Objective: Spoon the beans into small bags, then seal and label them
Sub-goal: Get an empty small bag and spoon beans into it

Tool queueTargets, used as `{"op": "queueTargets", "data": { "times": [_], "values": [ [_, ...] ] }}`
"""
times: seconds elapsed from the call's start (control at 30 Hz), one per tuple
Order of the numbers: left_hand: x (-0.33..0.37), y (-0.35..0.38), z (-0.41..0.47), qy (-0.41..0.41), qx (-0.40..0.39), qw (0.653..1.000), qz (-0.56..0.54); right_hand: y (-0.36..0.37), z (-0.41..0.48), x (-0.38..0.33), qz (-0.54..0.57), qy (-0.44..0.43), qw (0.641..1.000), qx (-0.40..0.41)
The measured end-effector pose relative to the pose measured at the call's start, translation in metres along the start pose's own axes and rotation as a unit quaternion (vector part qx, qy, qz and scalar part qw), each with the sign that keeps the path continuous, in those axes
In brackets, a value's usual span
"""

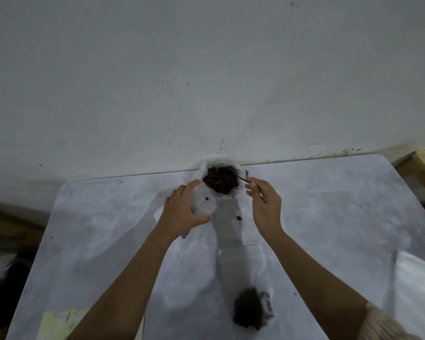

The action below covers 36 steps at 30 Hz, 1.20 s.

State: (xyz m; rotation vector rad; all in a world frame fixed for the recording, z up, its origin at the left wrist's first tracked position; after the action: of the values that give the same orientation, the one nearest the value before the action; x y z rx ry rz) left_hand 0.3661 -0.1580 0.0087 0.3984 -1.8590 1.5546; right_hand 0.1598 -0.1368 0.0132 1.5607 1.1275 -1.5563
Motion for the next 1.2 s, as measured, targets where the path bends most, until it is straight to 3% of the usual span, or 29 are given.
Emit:
{"op": "queueTargets", "data": {
  "times": [0.3, 0.4, 0.7, 1.07, 1.2],
  "values": [
    [-0.007, 0.010, 0.006, 0.011, -0.006, 1.000, -0.023, 0.015, 0.008, 0.013, 0.087, 0.175, 0.980, 0.034],
    [-0.007, 0.011, 0.007, 0.008, 0.000, 1.000, -0.021, 0.011, 0.013, 0.009, 0.126, 0.193, 0.971, 0.062],
    [-0.004, 0.006, 0.004, -0.013, 0.024, 1.000, 0.010, -0.021, 0.021, -0.014, 0.155, 0.171, 0.969, 0.086],
    [0.019, 0.007, -0.002, 0.009, 0.033, 0.999, 0.006, -0.035, 0.000, -0.041, 0.124, 0.075, 0.989, -0.035],
    [0.020, 0.007, -0.004, 0.007, 0.033, 0.999, -0.007, -0.042, 0.000, -0.042, 0.167, 0.062, 0.984, -0.025]
  ]
}}
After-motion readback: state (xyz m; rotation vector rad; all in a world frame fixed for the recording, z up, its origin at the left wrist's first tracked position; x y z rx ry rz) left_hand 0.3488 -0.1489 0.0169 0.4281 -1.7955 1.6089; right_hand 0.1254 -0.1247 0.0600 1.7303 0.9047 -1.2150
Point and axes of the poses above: each hand's wrist, its own z-axis towards the middle knuckle, its own y-axis out of the palm, x = y × z, the point moved 2 cm from there along z, towards the middle knuckle, and after that the axes turned 5 degrees about y, right-handed, at the moved point
